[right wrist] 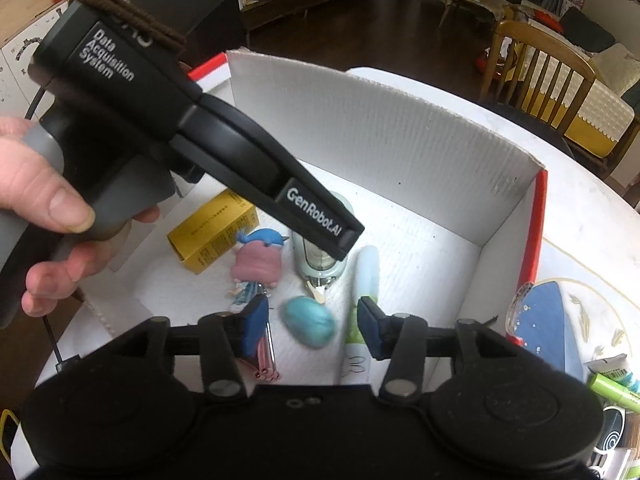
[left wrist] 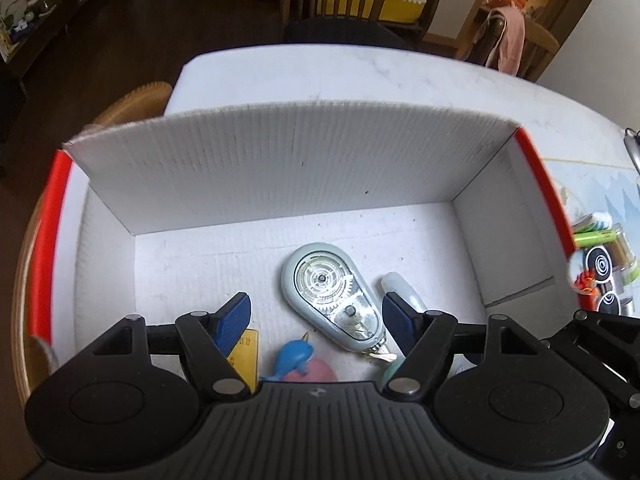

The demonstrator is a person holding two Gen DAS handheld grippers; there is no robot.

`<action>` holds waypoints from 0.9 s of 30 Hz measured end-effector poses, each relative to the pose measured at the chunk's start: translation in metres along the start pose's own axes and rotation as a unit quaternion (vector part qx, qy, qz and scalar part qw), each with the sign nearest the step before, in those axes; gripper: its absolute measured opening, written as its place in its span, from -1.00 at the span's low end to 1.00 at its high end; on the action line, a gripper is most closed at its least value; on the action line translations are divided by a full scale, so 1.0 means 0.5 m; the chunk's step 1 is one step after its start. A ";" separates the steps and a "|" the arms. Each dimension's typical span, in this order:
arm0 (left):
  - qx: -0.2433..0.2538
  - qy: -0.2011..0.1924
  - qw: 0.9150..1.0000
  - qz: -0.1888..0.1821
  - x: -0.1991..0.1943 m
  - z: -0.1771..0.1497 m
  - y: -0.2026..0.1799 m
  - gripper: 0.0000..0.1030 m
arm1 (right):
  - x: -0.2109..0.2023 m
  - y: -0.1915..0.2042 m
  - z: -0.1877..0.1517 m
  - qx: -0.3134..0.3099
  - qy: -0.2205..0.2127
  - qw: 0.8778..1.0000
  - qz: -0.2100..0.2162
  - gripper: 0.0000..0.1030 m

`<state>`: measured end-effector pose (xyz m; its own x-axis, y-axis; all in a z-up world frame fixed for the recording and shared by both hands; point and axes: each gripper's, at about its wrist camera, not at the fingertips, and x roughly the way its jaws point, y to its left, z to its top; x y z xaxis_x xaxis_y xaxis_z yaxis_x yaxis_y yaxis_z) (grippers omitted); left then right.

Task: Organize rigid objects
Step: 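Open both grippers to drop the eraser and tape into the box, then withdraw both tools from the box back over the mat items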

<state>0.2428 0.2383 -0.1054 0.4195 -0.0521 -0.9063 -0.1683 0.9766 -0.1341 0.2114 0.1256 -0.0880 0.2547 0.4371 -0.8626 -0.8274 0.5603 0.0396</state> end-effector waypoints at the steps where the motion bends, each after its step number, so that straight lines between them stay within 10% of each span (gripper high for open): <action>1: 0.000 -0.005 1.000 0.000 -0.008 -0.001 -0.002 0.40 | -0.006 0.000 -0.001 0.000 -0.003 1.000 0.000 0.00; 27: -0.001 -0.111 0.994 0.002 -0.200 -0.070 -0.054 0.49 | -0.182 0.032 -0.051 0.005 -0.085 0.996 0.026 0.38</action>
<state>0.1742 0.2099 -0.0254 0.6057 -0.0008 -0.7957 -0.1718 0.9763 -0.1317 0.1621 0.0766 -0.0217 0.2941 0.5781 -0.7611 -0.8371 0.5401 0.0868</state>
